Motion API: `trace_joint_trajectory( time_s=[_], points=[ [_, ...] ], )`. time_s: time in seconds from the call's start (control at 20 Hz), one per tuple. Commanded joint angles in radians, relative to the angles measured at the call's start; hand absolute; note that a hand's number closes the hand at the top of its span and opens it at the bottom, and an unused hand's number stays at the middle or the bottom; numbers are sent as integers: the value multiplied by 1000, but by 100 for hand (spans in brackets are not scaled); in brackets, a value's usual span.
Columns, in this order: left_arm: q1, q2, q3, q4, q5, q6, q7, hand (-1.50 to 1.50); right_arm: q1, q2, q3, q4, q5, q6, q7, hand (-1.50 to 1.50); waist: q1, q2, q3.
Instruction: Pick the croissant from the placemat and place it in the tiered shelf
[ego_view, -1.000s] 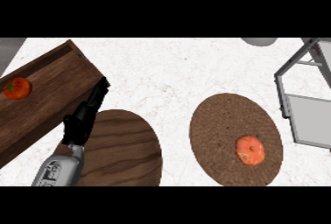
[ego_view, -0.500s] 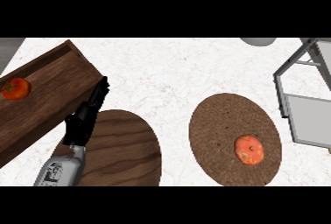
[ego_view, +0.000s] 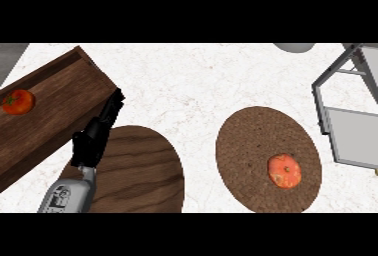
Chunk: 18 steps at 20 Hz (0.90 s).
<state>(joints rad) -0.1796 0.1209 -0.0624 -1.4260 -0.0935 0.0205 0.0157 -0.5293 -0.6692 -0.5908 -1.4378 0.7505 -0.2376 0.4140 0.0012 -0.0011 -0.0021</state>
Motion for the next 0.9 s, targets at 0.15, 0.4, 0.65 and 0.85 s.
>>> trace_joint_trajectory(
  time_s=[0.15,0.4,0.65,0.85],
  points=[
    [12,-1,10,2,-2,-14,-16,0,-22,19,-37,-20,-138,2,20,-150,1,0,2],
    [53,-3,3,-19,-18,-13,-34,0,1,-48,-89,-16,-291,91,-56,-150,-1,0,2],
    [25,-5,9,-43,-5,-30,9,0,-66,-48,-74,-135,-296,64,137,-150,1,-1,1],
    [-20,-49,-5,23,-50,32,4,0,-81,-72,-240,-90,-398,-2,89,-150,-12,0,2]
  ],
)
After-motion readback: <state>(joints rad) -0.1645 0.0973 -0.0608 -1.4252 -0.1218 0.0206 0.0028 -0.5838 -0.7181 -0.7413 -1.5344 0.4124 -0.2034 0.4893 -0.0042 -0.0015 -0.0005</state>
